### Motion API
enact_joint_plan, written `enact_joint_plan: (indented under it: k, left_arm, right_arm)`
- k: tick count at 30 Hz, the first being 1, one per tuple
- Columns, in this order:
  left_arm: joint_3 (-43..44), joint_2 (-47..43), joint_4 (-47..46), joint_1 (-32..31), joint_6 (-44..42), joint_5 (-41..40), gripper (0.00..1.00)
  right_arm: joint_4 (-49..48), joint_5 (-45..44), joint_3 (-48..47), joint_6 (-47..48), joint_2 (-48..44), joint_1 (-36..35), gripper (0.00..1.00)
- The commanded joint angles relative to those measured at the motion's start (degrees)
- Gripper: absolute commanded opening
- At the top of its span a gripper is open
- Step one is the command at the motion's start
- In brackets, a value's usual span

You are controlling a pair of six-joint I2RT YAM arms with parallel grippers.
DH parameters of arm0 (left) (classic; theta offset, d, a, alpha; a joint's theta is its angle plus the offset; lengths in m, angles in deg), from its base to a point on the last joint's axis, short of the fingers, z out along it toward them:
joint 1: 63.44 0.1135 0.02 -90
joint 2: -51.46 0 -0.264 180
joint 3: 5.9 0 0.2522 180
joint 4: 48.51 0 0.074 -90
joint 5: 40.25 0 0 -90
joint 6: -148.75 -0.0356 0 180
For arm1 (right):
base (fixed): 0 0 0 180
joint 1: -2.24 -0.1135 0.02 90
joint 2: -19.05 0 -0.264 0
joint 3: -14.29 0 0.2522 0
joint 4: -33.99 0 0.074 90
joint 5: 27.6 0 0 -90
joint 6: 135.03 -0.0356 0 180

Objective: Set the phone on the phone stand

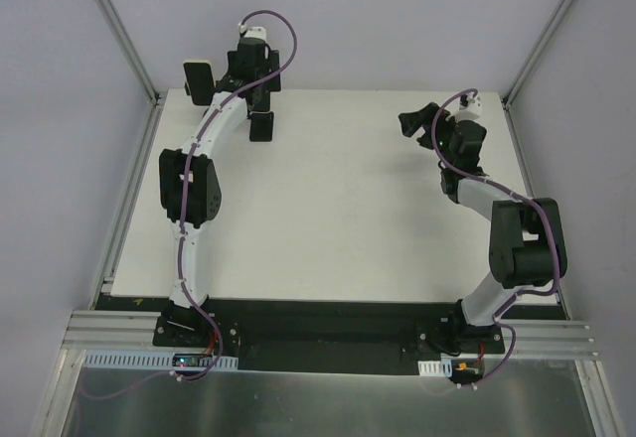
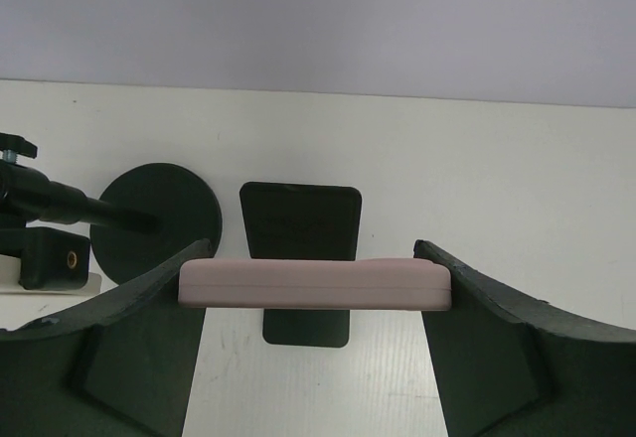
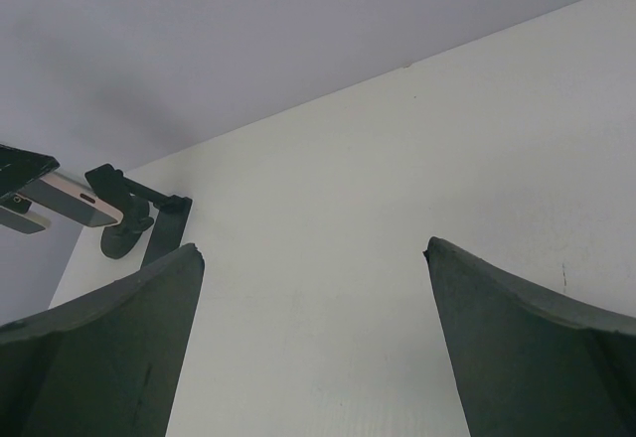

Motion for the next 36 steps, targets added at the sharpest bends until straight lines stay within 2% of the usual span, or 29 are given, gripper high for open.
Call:
enact_joint_plan:
  k: [1, 20, 25, 29, 36]
  left_arm:
    - [3.18, -0.02, -4.12, 0.57, 2.82, -0.49, 0.0]
    - [1.95, 2.0, -4.12, 1.45, 4.5, -0.22, 0.0]
    - [0.55, 1.74, -4.12, 2.06, 7.13, -0.31, 0.0]
    - [0.02, 2.27, -4.12, 3.65, 10.9, 2.4, 0.0]
    - [-0.16, 2.79, -4.21, 4.88, 11.97, 4.69, 0.0]
  right_arm:
    - [-4.51, 1.45, -0.79, -1.07, -0.32, 0.57, 0.97]
    - [-5.91, 2.5, -0.71, -2.74, 0.65, 1.36, 0.97]
    - [-6.26, 2.68, -0.44, -3.01, 0.56, 1.54, 0.97]
    - [-6.53, 2.77, -0.44, -3.18, 0.65, 1.72, 0.97]
    - [-6.97, 3.38, -0.53, -3.8, 1.09, 1.98, 0.97]
